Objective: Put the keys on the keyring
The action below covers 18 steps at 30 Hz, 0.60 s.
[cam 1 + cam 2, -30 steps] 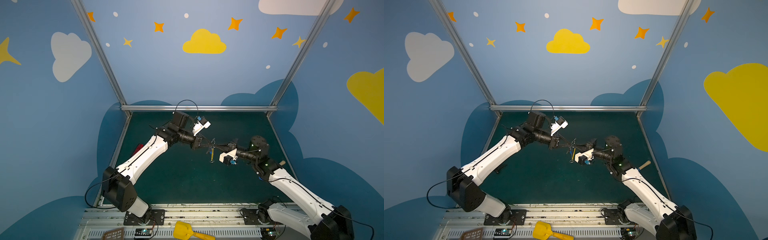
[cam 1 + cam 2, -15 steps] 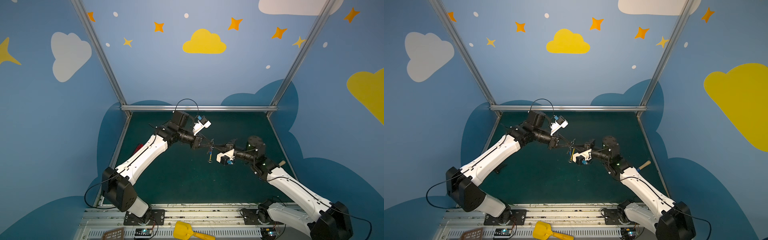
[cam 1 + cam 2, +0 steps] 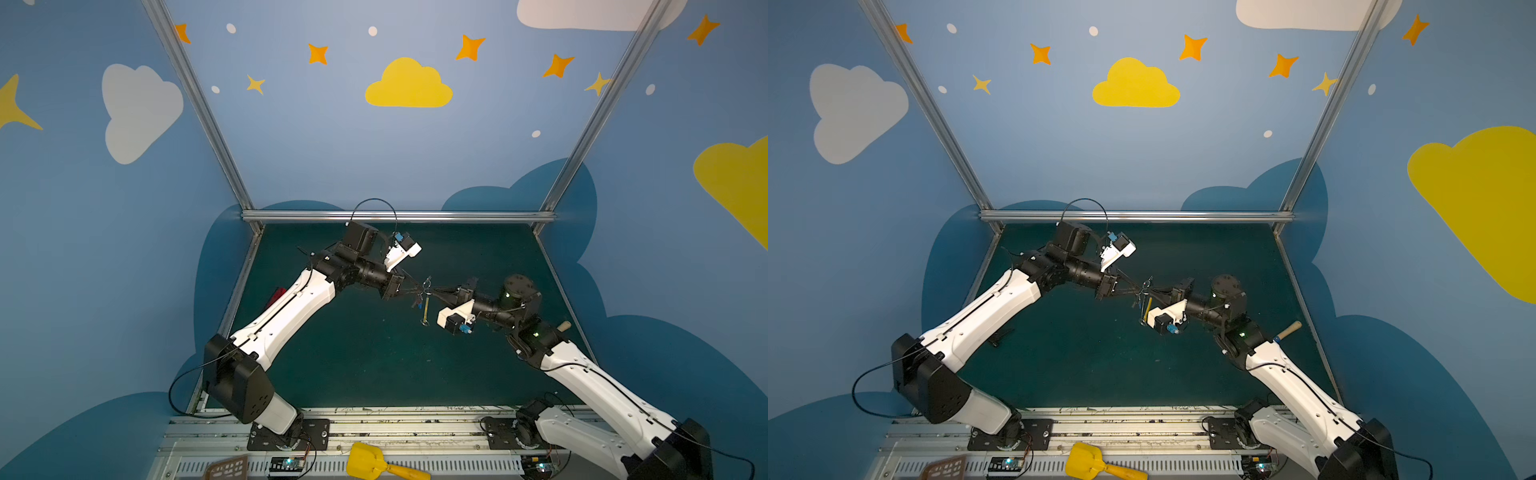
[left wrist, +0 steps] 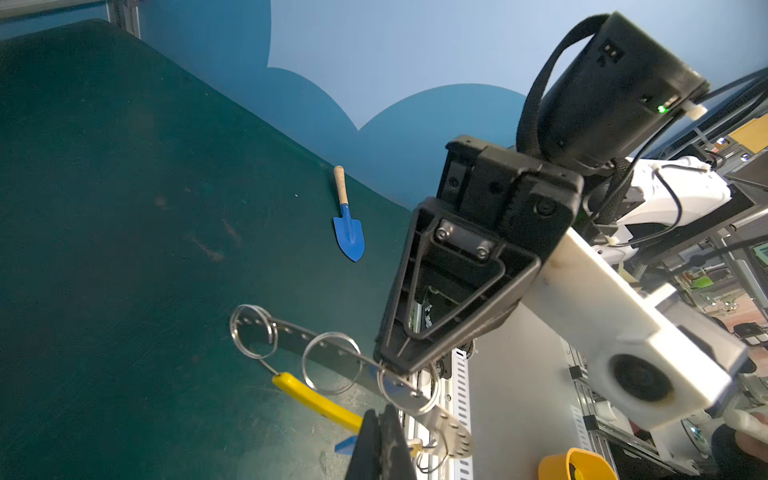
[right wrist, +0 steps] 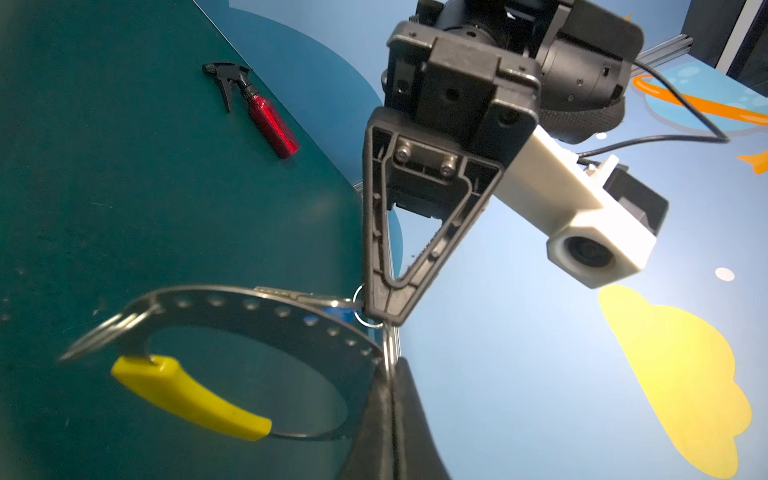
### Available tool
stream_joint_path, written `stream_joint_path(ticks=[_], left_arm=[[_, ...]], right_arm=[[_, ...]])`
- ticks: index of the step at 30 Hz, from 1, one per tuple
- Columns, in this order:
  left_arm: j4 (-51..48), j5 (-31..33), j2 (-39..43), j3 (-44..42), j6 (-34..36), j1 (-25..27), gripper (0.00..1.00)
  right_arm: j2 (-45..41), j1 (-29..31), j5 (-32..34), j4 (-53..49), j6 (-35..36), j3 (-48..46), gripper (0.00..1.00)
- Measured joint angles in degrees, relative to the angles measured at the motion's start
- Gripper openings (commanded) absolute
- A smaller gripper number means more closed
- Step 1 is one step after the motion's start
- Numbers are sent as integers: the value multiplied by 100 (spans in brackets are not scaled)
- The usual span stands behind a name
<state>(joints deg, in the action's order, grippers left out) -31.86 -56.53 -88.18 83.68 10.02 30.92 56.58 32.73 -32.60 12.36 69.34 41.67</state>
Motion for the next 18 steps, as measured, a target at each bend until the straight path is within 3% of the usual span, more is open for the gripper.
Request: stream_joint_path(ticks=[18], left_arm=[[142,251,0,0,-155,114,4]], right_arm=[[149,7,46,-151,11,0,0]])
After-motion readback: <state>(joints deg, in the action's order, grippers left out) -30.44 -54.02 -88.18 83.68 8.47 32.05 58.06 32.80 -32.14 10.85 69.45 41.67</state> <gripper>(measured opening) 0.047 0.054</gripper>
